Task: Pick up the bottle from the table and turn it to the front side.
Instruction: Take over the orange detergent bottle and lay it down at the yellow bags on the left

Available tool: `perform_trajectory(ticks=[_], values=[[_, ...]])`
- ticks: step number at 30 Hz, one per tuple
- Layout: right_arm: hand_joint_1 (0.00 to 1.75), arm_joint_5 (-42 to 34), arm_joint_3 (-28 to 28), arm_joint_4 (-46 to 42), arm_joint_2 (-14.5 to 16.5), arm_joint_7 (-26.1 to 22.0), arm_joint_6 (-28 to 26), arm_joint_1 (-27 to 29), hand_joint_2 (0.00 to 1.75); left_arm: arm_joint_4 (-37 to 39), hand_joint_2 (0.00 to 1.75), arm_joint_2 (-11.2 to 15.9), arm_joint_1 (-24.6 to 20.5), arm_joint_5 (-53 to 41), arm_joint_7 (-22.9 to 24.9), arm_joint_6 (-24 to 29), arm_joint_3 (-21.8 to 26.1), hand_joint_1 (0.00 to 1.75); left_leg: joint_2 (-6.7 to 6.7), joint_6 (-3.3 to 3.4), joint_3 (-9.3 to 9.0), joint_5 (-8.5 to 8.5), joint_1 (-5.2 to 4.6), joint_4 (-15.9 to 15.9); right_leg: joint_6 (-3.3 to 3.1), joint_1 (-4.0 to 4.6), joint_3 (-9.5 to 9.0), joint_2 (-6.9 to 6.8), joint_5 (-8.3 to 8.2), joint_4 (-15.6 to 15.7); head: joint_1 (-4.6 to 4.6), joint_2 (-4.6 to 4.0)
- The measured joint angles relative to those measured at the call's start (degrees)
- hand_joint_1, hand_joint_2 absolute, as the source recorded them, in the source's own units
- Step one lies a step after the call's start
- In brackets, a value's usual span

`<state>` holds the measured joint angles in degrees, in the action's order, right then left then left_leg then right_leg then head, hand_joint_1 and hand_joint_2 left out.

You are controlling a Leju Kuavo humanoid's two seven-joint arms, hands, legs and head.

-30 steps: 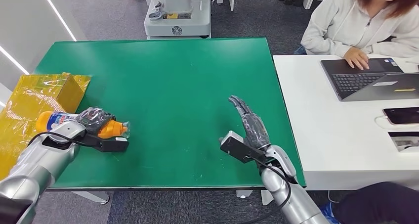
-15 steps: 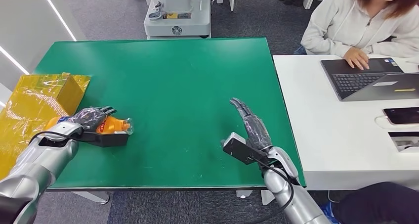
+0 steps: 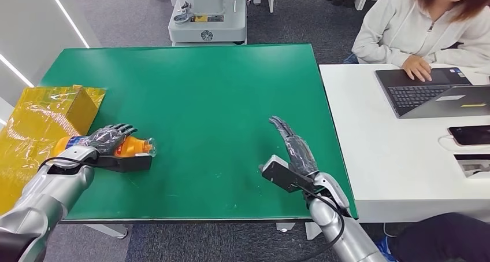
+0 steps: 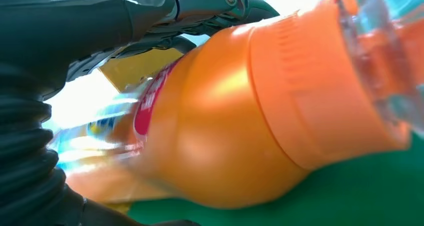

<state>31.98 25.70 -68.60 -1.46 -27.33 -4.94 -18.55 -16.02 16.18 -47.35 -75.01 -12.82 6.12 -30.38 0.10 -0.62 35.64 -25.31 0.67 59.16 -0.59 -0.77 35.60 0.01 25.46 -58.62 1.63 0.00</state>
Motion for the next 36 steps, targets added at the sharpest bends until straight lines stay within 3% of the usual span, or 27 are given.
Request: perform_trajectory(ticks=[9, 12, 16, 21, 25, 32, 36], values=[[0.0, 0.91, -0.99, -0.85, 0.02, 0.49, 1.26, 1.75, 1.75, -0.07, 1.75, -1.6, -0.4, 1.25, 1.26, -1.67, 3.49, 0.0, -0.01, 0.0, 0.0, 0.0, 0.0, 0.01, 0.0, 0.0, 0.0, -0.01, 0.0, 0.0, 0.01, 0.0], [0.0, 1.12, -1.49, -0.97, 0.02, 0.5, 1.57, 2.12, 1.75, -0.08, 1.75, -1.81, -1.74, 1.67, 3.3, -7.08, 4.51, 0.0, 0.0, 0.0, 0.0, 0.0, 0.0, 0.0, 0.0, 0.0, 0.0, -0.01, 0.0, -0.01, -0.01, 0.0], [0.0, 1.22, -2.05, -0.97, 0.02, 0.41, 2.07, 2.56, 1.75, -0.07, 0.0, -1.51, -3.71, 1.36, 7.86, -16.5, 5.5, 0.0, 0.01, 0.0, 0.0, 0.0, 0.0, 0.0, 0.0, 0.0, 0.0, 0.0, 0.0, -0.01, 0.0, 0.0], [0.0, 1.1, -3.09, -0.98, 0.02, 0.22, 2.19, 3.26, 1.75, -0.04, 0.0, -0.16, -5.46, 1.14, 12.88, -23.76, 7.01, 0.0, 0.03, 0.0, 0.0, 0.0, 0.01, -0.01, -0.01, 0.01, 0.0, 0.02, 0.0, -0.03, 0.01, 0.0], [0.0, 1.02, -4.08, -1.09, 0.02, 0.17, 2.24, 4.1, 1.75, -0.04, 0.0, 1.14, -5.96, 0.81, 15.5, -25.96, 8.06, 0.0, 0.02, 0.0, 0.0, 0.0, 0.01, -0.01, -0.01, 0.01, 0.01, 0.02, 0.01, -0.02, 0.01, 0.0], [0.0, 1.07, -5.05, -2.53, 0.02, 0.27, 2.46, 5.67, 1.75, -0.04, 0.0, 1.66, -5.97, 0.39, 15.03, -23.61, 8.97, 0.0, 0.01, 0.0, -0.01, 0.0, 0.0, 0.01, -0.01, 0.0, 0.0, 0.0, 0.0, 0.0, 0.0, 0.0], [0.0, 1.41, -5.82, -4.11, 0.02, 0.72, 3.0, 7.07, 1.75, -0.22, 0.0, 1.25, -6.02, 0.65, 10.52, -15.9, 9.66, 0.0, -0.02, 0.0, -0.01, 0.0, 0.0, 0.02, 0.0, 0.0, 0.0, -0.04, 0.0, 0.01, 0.01, 0.0]])
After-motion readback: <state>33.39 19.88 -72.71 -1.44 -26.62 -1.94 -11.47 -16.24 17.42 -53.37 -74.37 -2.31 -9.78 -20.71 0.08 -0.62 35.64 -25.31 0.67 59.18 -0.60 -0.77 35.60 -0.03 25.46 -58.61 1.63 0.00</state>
